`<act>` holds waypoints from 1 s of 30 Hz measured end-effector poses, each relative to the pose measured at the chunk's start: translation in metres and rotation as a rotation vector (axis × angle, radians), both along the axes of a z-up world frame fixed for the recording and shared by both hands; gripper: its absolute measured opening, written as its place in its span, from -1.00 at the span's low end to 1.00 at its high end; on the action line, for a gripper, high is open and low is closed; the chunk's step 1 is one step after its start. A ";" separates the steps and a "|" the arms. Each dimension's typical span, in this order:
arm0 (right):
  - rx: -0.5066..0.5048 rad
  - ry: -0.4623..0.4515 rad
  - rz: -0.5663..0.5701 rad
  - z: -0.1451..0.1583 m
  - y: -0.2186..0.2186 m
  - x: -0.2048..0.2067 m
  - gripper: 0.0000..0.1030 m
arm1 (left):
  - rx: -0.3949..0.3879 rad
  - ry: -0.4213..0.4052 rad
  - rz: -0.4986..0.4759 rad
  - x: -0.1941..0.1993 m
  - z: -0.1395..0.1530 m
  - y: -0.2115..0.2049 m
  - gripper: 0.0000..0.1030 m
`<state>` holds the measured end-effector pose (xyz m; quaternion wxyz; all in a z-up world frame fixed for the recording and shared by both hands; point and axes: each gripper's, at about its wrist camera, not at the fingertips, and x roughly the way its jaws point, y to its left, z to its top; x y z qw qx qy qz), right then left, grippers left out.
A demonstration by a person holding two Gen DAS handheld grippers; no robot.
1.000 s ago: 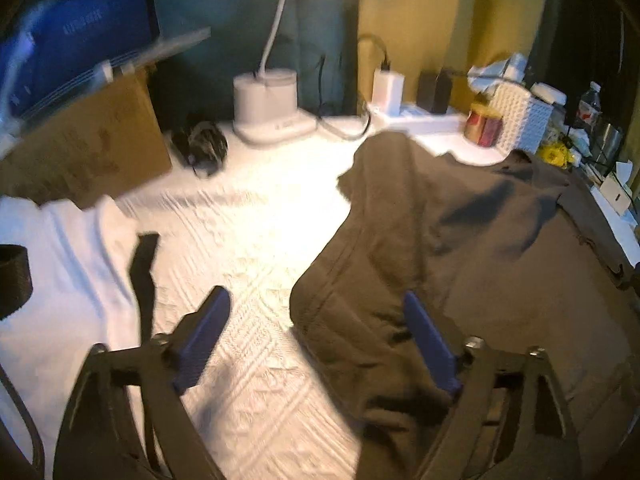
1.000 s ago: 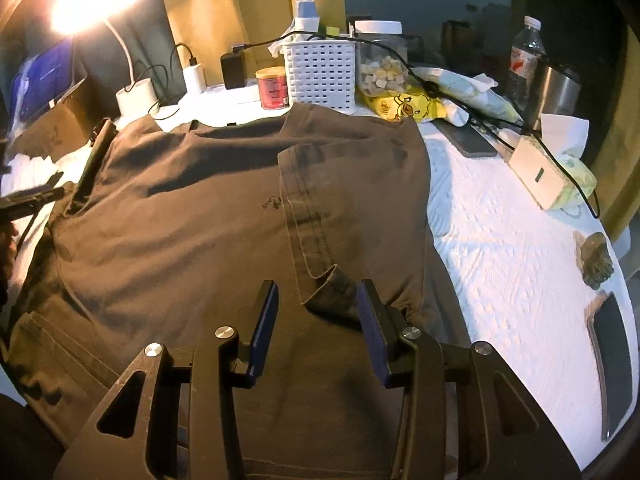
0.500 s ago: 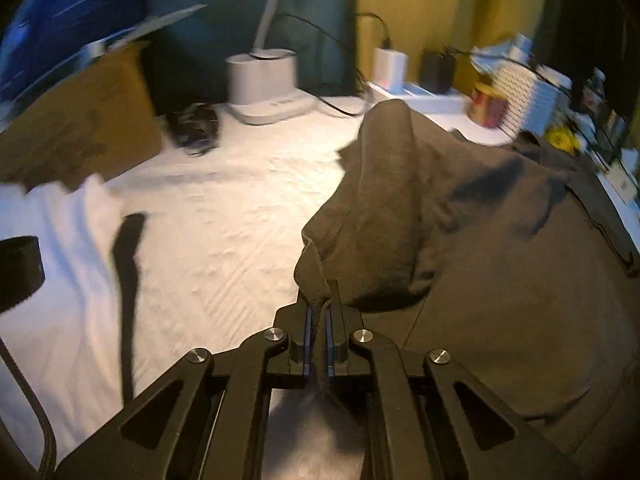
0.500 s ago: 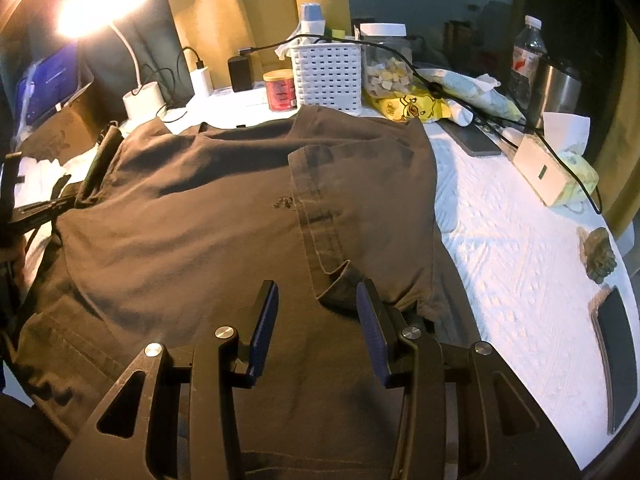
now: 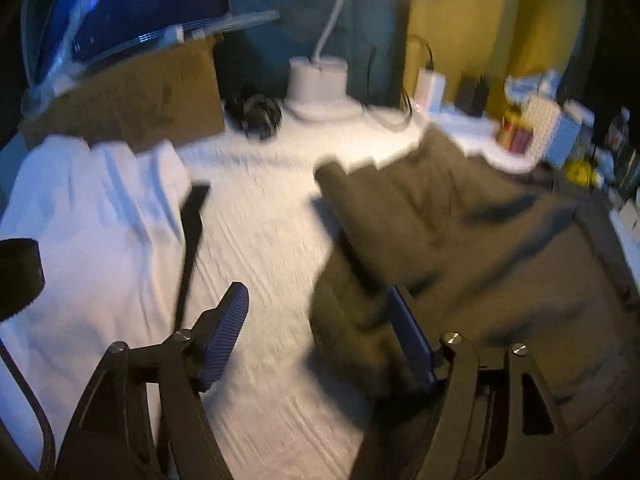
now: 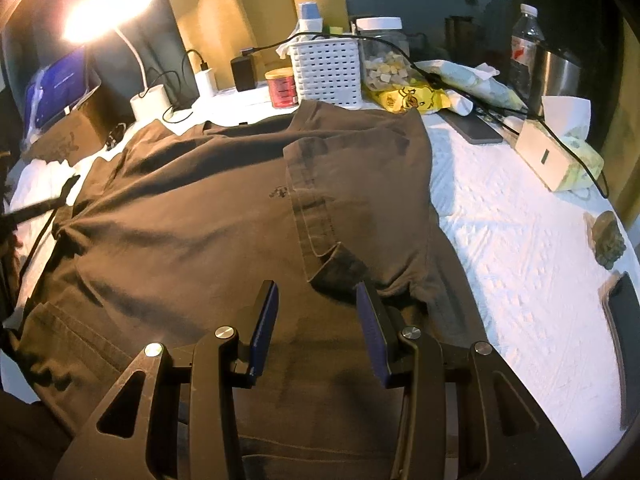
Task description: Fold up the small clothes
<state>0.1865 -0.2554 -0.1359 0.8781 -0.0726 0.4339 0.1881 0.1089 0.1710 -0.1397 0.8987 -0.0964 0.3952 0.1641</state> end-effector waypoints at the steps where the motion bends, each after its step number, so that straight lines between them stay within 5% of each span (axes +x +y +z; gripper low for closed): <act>1: 0.005 -0.002 -0.002 0.000 -0.002 0.001 -0.16 | 0.007 -0.017 -0.008 0.004 0.004 0.003 0.40; 6: 0.021 -0.009 -0.026 0.000 -0.007 0.005 -0.16 | 0.043 -0.027 -0.117 0.047 0.003 0.006 0.40; 11: 0.025 -0.013 -0.049 0.001 -0.010 0.008 -0.16 | 0.029 0.053 -0.202 0.089 -0.026 0.016 0.35; 13: 0.017 -0.014 -0.054 0.001 -0.010 0.010 -0.16 | -0.008 0.072 -0.219 0.098 -0.036 0.021 -0.62; 15: 0.010 -0.014 -0.059 0.001 -0.010 0.011 -0.16 | -0.019 0.062 -0.220 0.096 -0.034 0.019 -0.90; 21: 0.017 -0.007 -0.039 -0.001 -0.006 0.010 -0.16 | 0.050 -0.013 -0.052 0.063 -0.020 0.019 -0.90; 30: 0.050 -0.022 0.006 0.002 0.000 0.006 -0.16 | 0.114 -0.039 -0.060 0.054 -0.006 -0.005 -0.90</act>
